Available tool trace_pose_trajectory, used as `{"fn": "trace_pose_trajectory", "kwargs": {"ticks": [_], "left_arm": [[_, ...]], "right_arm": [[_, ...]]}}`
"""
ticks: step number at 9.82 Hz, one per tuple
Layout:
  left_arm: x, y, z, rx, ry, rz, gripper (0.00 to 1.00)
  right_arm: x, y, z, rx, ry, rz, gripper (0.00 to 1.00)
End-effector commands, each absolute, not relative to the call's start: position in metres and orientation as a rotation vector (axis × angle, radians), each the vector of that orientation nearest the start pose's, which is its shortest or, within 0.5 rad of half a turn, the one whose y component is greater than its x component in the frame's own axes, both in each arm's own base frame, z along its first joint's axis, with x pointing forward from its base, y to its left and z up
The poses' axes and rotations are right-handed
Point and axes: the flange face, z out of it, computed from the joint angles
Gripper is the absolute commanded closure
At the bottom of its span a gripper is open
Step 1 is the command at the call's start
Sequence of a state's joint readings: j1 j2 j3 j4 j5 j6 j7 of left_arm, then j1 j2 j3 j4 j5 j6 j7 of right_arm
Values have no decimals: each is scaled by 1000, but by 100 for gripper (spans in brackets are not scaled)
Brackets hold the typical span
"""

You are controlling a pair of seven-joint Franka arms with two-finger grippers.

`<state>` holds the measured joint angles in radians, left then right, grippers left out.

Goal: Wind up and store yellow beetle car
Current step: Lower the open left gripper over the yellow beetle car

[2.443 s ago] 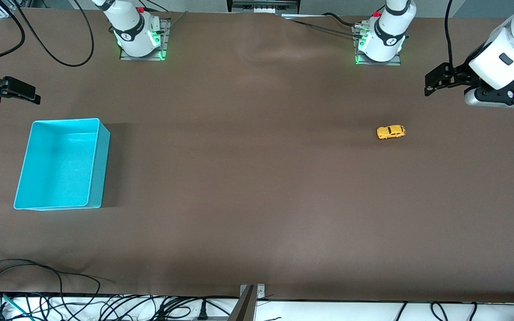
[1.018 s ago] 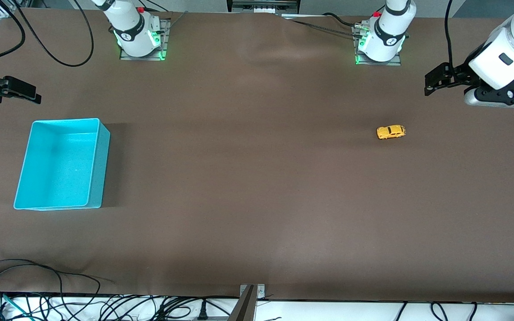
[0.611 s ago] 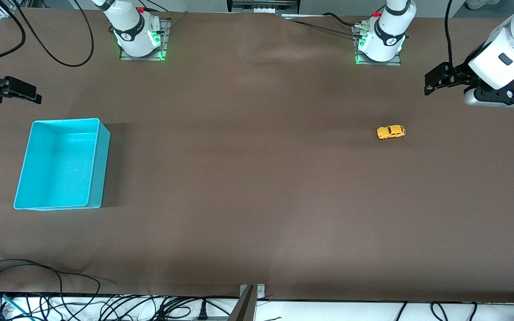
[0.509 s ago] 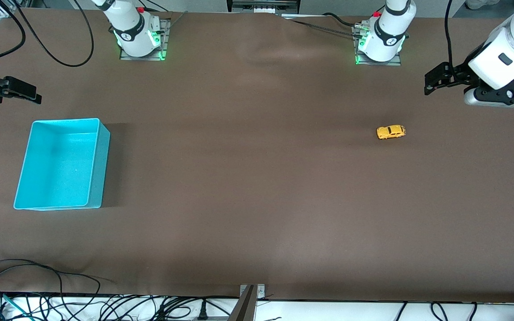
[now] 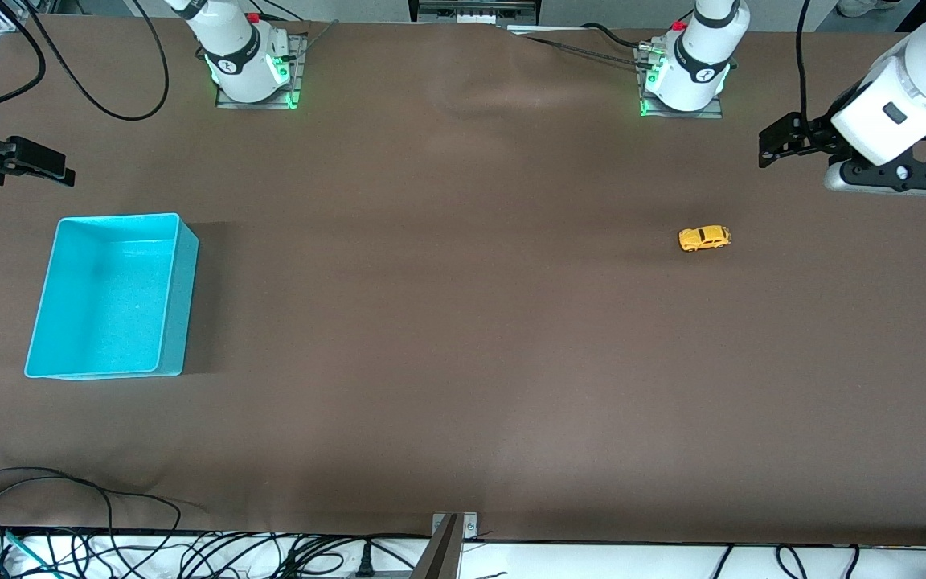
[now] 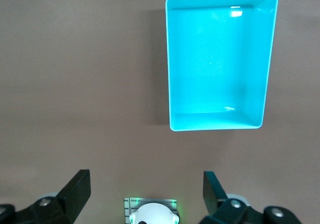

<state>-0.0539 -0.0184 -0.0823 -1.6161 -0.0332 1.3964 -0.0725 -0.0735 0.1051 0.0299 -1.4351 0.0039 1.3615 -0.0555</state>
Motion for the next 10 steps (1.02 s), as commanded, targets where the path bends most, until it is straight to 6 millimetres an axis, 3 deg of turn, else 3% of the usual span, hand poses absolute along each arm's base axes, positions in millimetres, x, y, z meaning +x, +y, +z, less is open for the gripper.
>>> {"fn": "trace_pose_trajectory", "kwargs": {"ticks": [1,2,5,7,8,10], "left_arm": [[517,-68,573,-3139,383,336,0],[519,-54,557,-3127,566,373,0],[515,-45,498,-3037,1074,415,0],[508,-34,440,-2918,1455,385,0],[495,-32,400,-2830,1650,369,0],[476,-9,345,-2717,1844,289,0]], "right_arm": [[561,-38,618,-3086,-78,277,0],[560,-45,618,-3082,-92,278,0],[563,-43,612,-3081,-94,291,0],[564,-38,611,-3084,-94,294,0],[564,-38,611,-3082,-101,293,0],[565,-39,608,-3077,-116,302,0]]}}
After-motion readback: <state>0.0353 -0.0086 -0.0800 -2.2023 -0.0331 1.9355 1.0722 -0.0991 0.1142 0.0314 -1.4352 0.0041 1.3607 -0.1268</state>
